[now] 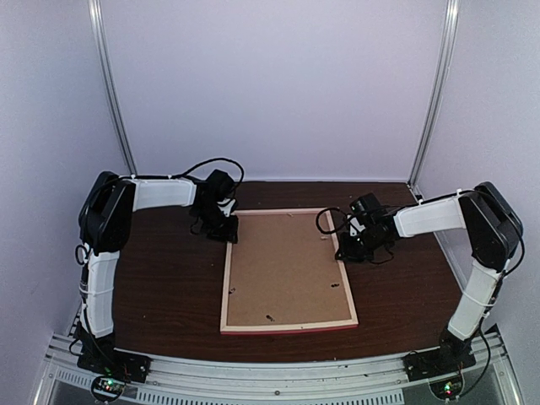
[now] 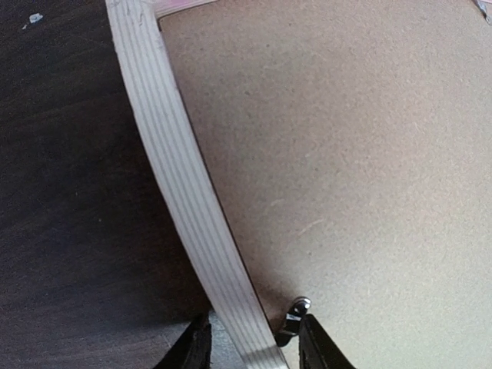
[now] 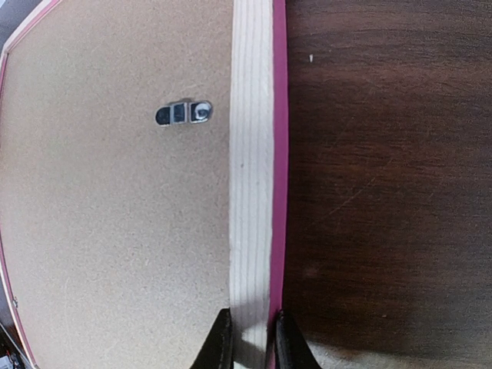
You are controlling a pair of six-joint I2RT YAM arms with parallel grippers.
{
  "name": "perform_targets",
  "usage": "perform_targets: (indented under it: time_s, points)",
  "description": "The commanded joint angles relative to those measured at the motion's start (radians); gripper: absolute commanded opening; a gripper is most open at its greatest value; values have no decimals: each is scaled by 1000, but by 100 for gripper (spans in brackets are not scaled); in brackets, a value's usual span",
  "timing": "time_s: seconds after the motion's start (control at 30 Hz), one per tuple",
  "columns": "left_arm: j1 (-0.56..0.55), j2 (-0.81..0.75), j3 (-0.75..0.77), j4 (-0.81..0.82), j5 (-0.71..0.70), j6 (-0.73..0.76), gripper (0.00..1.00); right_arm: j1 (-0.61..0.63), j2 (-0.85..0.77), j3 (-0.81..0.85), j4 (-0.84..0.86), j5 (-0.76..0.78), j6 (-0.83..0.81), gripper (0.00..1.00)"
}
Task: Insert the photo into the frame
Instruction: Press the fastener onto the backboard.
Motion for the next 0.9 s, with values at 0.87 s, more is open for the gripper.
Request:
perform_targets:
  time_s: [0.87]
  points:
    - [7,-30,-62,97,97,161,50,6,39,-80,-48,8,-6,12]
